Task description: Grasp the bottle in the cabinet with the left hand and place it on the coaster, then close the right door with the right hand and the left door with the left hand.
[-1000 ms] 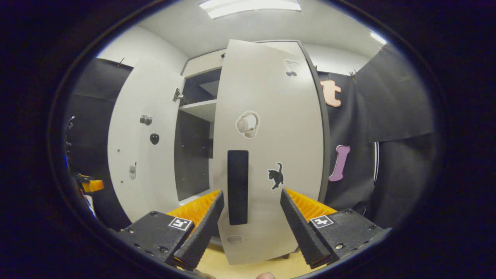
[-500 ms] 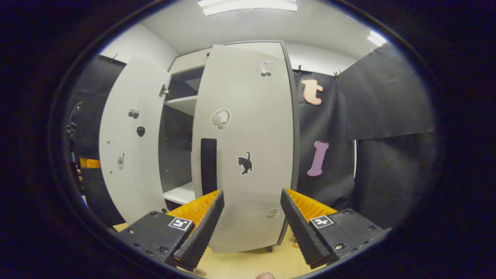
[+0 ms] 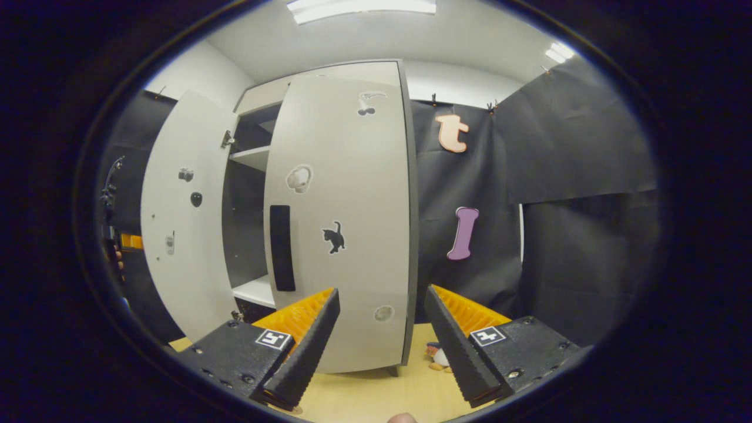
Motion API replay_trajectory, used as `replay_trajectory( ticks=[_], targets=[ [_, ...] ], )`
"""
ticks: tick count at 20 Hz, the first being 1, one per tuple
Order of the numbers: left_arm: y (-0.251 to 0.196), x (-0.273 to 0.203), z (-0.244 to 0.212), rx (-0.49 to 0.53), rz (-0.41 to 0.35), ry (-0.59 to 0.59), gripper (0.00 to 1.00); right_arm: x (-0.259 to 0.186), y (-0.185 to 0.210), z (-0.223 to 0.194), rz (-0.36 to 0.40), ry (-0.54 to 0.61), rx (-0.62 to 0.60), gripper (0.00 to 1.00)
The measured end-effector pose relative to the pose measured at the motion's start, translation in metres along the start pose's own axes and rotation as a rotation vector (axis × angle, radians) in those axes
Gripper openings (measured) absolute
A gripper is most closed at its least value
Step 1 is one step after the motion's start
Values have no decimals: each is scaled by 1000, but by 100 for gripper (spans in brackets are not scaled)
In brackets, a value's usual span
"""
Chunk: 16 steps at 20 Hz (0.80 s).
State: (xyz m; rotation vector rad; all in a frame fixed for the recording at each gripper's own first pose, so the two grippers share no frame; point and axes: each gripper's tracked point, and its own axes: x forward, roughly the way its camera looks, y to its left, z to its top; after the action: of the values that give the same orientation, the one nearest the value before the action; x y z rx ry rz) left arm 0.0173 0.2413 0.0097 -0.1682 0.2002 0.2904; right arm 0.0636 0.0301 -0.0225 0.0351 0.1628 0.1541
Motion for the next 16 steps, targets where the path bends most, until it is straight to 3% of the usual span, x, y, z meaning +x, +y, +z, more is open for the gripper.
replay_trajectory(
  ticks=[3, 4, 8, 11, 12, 13, 16],
  targets=[
    [-3, -3, -1, 2, 19, -2, 100, 0, -7, -2, -3, 0, 24, 92],
    [-5, -4, -1, 10, 22, 0, 98, 1, -8, -2, 1, 0, 30, 96],
    [-15, -7, -1, 54, 29, -8, 96, 3, -10, -3, 5, -3, 34, 92],
    [-31, -13, -5, 11, -7, -1, 91, 3, -9, -5, 19, 0, 44, 92],
    [-38, -15, -7, 1, -25, 4, 90, 2, -8, -4, 25, -1, 44, 96],
    [-41, -16, -8, -10, -34, 7, 96, 2, -10, -4, 27, 0, 41, 92],
    [-44, -17, -8, -2, -22, 2, 100, 1, -13, -1, 27, -3, 39, 92]
  ],
)
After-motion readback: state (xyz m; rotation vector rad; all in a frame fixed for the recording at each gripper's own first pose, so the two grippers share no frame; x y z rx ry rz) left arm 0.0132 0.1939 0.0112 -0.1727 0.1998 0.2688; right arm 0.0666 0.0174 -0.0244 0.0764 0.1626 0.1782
